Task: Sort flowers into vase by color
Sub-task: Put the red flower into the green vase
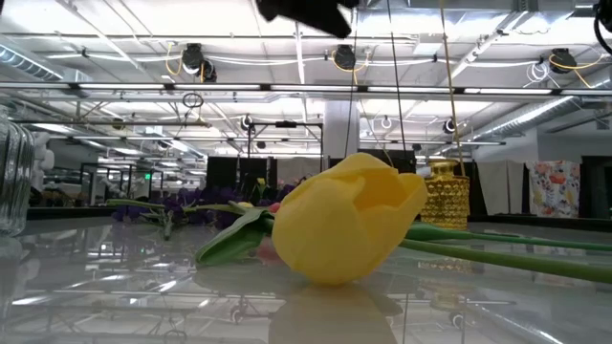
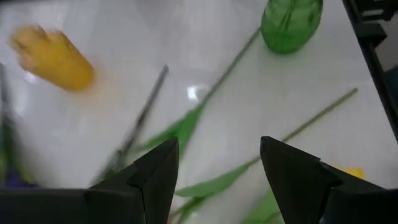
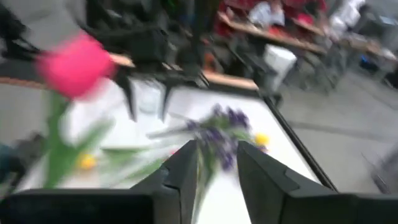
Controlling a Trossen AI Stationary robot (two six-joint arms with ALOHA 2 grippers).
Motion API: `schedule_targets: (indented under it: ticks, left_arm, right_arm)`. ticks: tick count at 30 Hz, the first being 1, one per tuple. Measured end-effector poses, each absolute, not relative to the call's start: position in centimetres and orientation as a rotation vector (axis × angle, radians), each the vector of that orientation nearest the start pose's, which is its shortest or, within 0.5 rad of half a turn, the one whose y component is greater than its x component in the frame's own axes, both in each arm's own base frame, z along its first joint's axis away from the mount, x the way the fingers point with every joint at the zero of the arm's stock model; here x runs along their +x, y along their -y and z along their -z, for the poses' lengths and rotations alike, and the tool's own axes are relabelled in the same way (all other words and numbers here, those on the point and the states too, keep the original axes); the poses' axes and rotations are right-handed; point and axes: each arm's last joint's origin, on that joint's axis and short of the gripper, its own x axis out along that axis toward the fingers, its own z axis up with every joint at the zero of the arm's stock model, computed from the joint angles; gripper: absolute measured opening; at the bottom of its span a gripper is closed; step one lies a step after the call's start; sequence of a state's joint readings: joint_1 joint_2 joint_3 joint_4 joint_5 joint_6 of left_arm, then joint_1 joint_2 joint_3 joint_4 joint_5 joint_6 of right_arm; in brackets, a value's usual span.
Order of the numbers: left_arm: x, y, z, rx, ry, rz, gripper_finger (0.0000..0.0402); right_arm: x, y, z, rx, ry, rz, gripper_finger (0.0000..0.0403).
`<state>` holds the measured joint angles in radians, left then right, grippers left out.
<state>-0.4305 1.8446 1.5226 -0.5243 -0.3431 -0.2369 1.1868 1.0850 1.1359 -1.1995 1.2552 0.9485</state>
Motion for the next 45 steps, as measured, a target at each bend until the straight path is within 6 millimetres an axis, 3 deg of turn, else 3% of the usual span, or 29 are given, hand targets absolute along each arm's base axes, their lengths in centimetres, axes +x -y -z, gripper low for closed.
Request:
schedule_targets:
  ticks: [7, 13, 26, 34, 45]
  left_arm:
    - [38.4, 14.4, -24.1, 0.016, -0.885, 0.094, 0.0232]
    - [39.3, 13.9, -21.3, 0.174, -0.975, 0.269, 0.0225]
    - [40.4, 13.3, -16.5, 0.462, -1.069, 0.340, 0.0165]
    - [40.5, 13.1, -16.4, 0.610, -1.060, 0.387, 0.0162]
    - [40.6, 11.1, -16.1, 0.613, -1.120, 0.432, 0.0162]
  right_arm:
    - [9.9, -13.6, -30.1, -0.034, -0.309, 0.350, 0.0070]
    - [10.2, -12.7, -27.3, -0.062, -0.343, 0.408, 0.0065]
    - [10.4, -11.7, -28.3, 0.095, -0.369, 0.395, 0.0065]
    - [10.5, -11.8, -28.3, 0.093, -0.400, 0.372, 0.0065]
    - [10.5, -11.8, -28.3, 0.065, -0.406, 0.367, 0.0065]
